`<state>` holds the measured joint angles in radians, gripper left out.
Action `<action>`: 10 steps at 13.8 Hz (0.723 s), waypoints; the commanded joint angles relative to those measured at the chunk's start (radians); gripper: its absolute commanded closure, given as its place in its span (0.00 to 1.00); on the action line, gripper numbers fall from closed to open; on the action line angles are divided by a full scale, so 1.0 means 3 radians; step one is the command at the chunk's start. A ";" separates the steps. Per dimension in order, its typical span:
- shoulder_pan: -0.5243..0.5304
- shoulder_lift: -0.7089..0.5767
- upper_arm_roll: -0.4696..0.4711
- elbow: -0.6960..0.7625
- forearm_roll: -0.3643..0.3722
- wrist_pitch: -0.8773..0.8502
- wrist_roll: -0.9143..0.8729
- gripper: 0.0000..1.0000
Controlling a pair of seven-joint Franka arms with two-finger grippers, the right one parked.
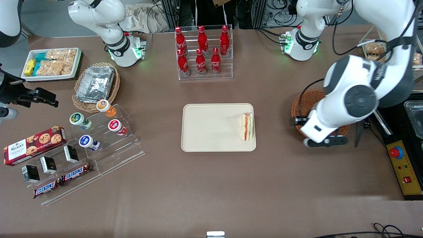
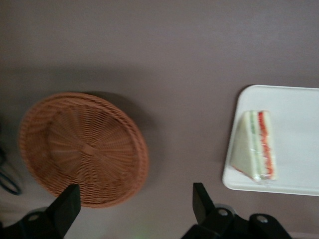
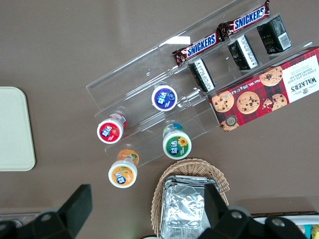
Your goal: Place sandwich from basket to tray
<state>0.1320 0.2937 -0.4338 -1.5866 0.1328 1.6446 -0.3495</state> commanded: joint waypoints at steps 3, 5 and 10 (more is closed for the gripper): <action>-0.0461 -0.0467 0.0822 -0.0366 -0.0100 0.0056 0.0688 0.00; -0.0461 -0.0605 0.1005 -0.0443 -0.0176 0.0086 0.0949 0.00; -0.0486 -0.0922 0.1506 -0.0489 -0.0355 0.0041 0.1578 0.00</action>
<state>0.0027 0.0836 -0.0395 -1.6942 0.0651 1.6509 0.0514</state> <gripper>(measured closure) 0.000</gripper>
